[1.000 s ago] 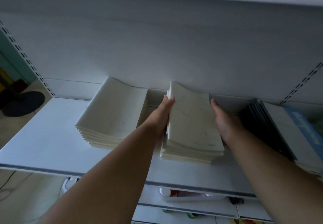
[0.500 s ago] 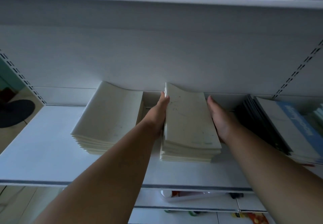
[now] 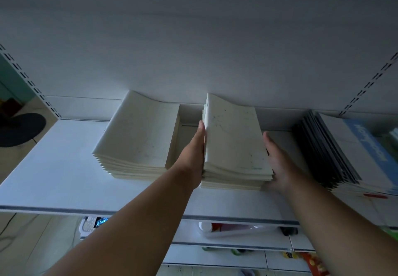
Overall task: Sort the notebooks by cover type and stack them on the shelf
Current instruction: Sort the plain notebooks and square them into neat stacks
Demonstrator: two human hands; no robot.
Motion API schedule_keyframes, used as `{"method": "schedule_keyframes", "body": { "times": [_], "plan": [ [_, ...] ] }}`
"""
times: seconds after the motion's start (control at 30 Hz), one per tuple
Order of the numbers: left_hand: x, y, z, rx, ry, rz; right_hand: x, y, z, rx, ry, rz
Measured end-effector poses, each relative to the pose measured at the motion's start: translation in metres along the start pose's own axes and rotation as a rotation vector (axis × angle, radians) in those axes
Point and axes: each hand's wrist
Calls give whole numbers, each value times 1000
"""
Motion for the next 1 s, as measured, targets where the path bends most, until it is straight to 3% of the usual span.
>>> {"method": "schedule_keyframes", "body": {
  "times": [0.37,0.5,0.6,0.7,0.87,1.0],
  "plan": [
    [13,12,-31,-51,-108,108,3,2,7,95,12,8],
    [18,52,-50,-200,-295,198,18,17,29,317,229,140],
    [29,61,-56,-315,-516,226,34,32,46,459,321,38],
    [37,55,-58,-369,-871,218,47,39,47,599,681,19],
    [30,51,-59,-426,-1080,300,43,32,51,825,967,40],
    [23,48,-53,-467,-1196,350,49,14,51,900,1010,36]
  ]
}}
Point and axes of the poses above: each hand's wrist, its own y-axis away from the middle knuckle, its own x-axis out of the back of the hand, z = x × y, and after that the axes turned 5 degrees about z, right-handed
